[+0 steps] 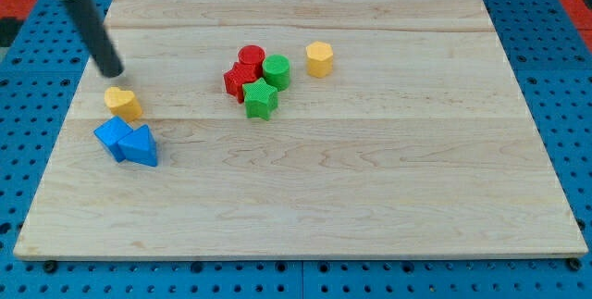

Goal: Slide the yellow hexagon above the red star

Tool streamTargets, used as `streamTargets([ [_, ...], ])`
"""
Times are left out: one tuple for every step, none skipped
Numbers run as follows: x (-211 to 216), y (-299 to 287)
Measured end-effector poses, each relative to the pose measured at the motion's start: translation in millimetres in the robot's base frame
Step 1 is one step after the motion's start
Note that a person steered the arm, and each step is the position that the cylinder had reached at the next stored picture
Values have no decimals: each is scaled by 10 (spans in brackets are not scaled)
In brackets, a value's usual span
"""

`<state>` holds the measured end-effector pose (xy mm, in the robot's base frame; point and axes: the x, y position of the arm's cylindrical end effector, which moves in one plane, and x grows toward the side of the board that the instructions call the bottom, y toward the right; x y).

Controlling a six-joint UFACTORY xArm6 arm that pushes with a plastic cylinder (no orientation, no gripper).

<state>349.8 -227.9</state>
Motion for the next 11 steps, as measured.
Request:
streamTargets([
  [-107,918],
  [-195,1862],
  [-581,2258],
  [-810,2362],
  [-315,3012],
  [248,3168],
  [164,2817],
  [-240,2756],
  [-410,2301],
  [-366,2039],
  [-439,1614],
])
